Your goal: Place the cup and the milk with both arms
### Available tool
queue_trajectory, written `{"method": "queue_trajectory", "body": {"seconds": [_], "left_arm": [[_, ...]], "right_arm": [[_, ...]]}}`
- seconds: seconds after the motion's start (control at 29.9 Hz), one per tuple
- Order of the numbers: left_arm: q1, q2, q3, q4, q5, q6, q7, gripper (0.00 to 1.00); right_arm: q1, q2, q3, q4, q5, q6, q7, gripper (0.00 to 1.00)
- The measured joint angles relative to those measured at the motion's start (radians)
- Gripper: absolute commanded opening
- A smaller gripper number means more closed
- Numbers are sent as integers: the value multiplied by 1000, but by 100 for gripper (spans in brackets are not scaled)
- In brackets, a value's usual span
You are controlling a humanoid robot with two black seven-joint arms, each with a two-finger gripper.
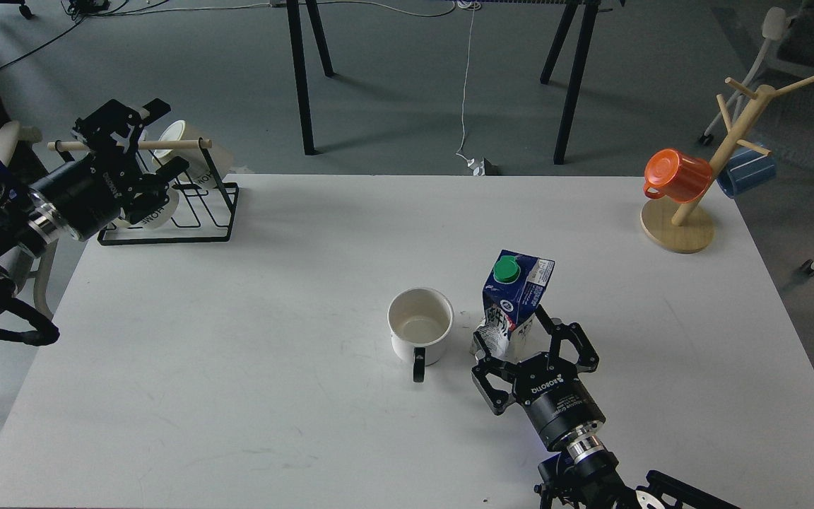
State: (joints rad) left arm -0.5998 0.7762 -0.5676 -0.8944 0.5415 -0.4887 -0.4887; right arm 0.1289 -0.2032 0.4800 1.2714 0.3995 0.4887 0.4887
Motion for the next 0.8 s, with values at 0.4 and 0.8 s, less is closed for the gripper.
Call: {"method": "queue_trajectory", "body": {"seconds": [0.4, 0.8], "left_arm": [[0, 0, 0, 0, 0, 0, 0, 99], [2, -1, -1, 11, -1, 0, 0, 99]], "right_arm": [[-74, -66, 0, 105, -16, 0, 0, 97], [-206, -342, 42, 342, -40, 0, 0, 98]]}}
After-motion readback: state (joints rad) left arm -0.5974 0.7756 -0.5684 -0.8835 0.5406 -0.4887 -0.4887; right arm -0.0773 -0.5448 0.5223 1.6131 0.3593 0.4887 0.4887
